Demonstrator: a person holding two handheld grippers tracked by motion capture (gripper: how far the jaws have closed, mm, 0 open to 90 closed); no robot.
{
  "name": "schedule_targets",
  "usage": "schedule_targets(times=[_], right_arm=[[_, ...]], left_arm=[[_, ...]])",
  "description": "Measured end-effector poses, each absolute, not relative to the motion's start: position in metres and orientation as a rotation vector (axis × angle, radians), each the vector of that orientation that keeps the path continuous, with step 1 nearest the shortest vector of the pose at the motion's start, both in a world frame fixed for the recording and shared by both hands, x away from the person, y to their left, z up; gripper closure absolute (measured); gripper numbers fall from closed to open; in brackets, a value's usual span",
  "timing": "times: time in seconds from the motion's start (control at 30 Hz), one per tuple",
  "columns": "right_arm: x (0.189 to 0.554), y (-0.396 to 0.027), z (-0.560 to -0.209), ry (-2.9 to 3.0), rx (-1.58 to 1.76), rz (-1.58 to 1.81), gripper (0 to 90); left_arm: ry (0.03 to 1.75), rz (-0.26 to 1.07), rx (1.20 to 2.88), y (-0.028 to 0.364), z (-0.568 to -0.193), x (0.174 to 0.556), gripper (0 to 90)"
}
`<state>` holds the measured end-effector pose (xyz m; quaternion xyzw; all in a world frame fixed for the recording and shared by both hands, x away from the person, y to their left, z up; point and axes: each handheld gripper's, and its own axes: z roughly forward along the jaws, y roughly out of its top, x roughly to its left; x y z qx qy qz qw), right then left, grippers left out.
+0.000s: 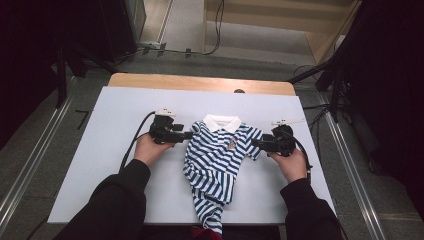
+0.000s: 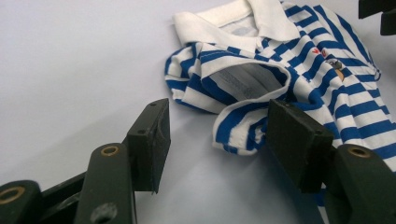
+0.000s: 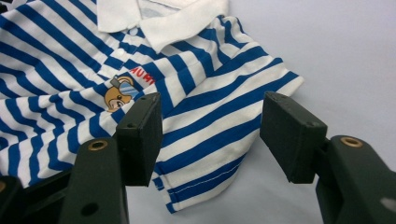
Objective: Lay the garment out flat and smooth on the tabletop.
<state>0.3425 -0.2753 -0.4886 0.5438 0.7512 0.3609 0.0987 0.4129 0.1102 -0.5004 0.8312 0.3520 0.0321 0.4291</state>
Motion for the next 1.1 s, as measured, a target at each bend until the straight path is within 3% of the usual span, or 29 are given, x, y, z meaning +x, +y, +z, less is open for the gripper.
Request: schedule_targets(times=[0.23,0.5,0.63,0.87,1.1], right_arm=[[0.352,-0.277,-0.499,2.224,1.645,1.028,35.5],[0.362,-0.278,-0.511,2.230,1.685,0.980,37.0],[0.362,-0.274,-0.512,2.254,1.649,0.987,43.9],[0.362,-0.275,-0.512,2.256,1.680,1.005,68.0],[0.367,-0.275,-0.513,2.247,1.714,1.002,81.1]], left_arm=[[0.859,0.052,2.123,0.096,-0.512,0.413,47.3],[0.849,-0.051,2.154,0.086,-0.512,0.408,78.6],[0.899,-0.101,2.112,0.096,-0.505,0.412,85.5],[0.926,-0.089,2.046,0.116,-0.488,0.415,86.2],[0.947,-0.067,1.991,0.136,-0.477,0.416,88.4]])
